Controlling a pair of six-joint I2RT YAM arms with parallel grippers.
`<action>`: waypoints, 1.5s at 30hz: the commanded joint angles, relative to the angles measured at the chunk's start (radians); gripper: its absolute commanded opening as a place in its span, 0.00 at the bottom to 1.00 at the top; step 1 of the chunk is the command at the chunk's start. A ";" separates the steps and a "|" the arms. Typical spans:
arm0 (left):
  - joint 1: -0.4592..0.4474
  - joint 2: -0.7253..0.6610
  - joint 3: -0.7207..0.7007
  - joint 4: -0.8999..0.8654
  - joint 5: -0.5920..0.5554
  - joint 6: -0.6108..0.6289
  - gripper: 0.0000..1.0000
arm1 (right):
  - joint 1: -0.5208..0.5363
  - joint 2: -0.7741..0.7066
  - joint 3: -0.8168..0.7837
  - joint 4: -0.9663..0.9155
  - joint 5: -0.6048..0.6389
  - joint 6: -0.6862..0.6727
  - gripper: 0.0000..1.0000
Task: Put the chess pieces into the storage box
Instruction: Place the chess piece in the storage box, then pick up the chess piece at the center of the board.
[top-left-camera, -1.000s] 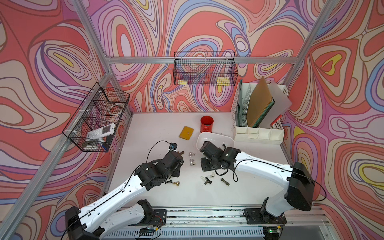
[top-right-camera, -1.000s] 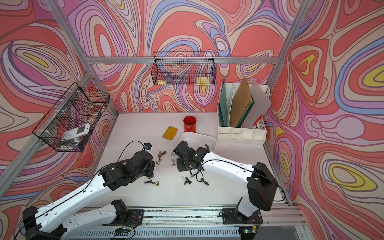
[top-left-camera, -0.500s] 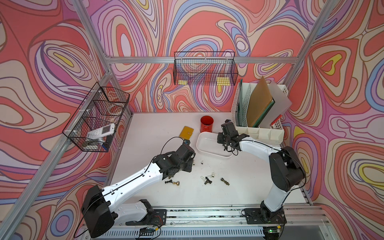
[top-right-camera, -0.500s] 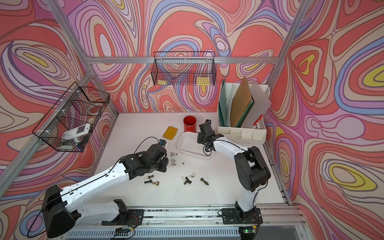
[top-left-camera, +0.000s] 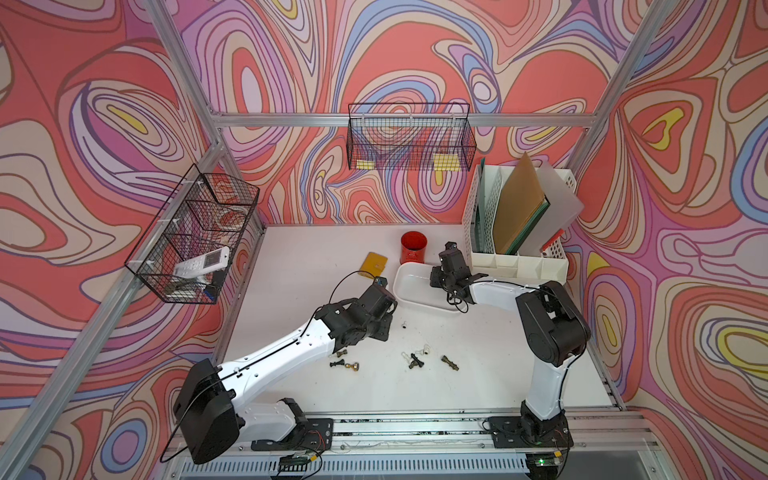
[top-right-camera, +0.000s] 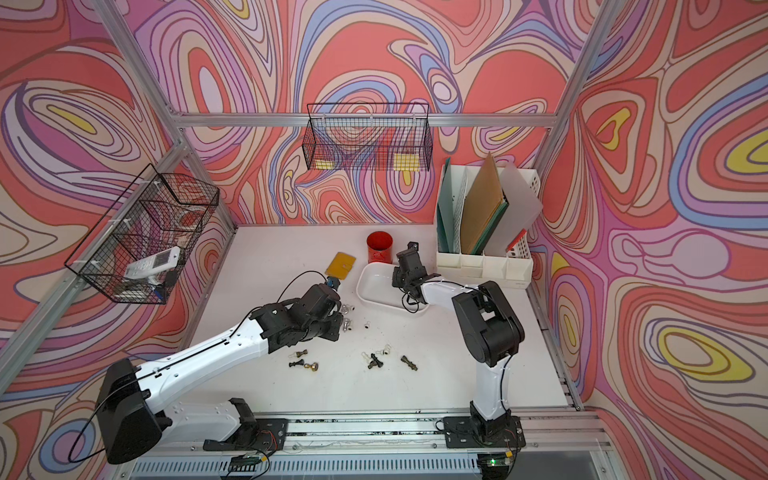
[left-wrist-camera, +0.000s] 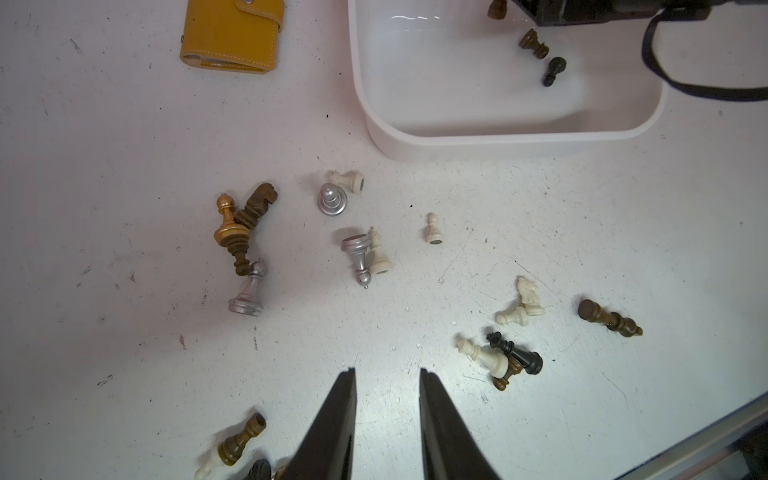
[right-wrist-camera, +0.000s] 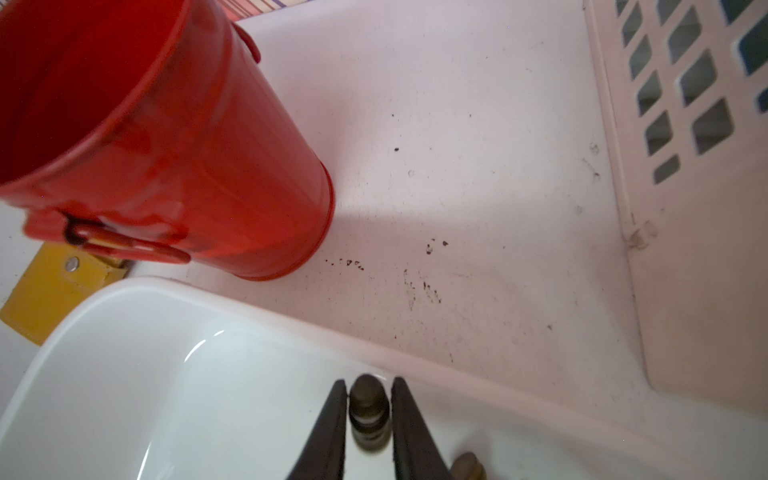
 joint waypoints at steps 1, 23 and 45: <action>0.006 0.019 0.047 0.006 -0.017 0.028 0.32 | -0.005 -0.001 -0.015 0.029 -0.011 -0.014 0.25; 0.006 0.074 0.068 -0.076 0.075 0.005 0.32 | 0.001 -0.379 -0.055 -0.144 -0.187 0.004 0.28; -0.121 0.093 -0.138 0.230 0.235 0.095 0.32 | 0.027 -0.636 -0.262 -0.210 -0.252 0.030 0.27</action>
